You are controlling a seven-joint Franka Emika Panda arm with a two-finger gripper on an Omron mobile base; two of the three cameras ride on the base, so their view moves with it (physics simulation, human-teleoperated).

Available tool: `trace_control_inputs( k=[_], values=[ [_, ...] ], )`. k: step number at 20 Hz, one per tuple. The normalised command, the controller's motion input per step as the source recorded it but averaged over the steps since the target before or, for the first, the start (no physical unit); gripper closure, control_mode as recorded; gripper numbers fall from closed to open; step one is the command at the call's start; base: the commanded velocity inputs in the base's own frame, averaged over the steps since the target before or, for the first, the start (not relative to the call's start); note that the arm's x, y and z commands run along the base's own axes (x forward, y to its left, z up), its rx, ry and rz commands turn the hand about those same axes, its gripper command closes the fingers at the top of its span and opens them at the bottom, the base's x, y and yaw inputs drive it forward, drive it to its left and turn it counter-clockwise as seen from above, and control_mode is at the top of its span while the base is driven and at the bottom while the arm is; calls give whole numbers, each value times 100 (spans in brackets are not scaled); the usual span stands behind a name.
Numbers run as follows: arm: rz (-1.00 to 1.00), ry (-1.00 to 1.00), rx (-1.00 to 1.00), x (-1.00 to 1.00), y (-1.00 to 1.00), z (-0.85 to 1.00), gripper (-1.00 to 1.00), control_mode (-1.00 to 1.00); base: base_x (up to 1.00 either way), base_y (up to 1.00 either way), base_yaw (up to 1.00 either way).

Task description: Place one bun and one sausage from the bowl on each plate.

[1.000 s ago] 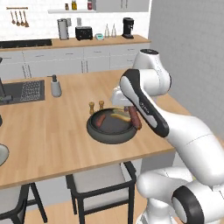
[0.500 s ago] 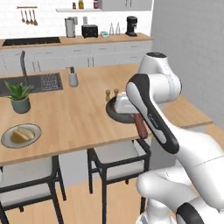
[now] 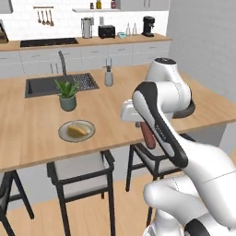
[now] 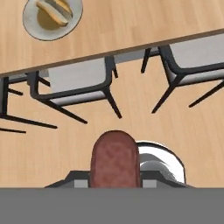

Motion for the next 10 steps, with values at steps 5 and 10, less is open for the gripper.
trace_control_inputs(
  k=[5,10],
  values=[
    [0,0,0,0,0,0,100,100,65,100,-3],
    [0,0,0,0,0,0,100,100,95,89,0]
  ],
)
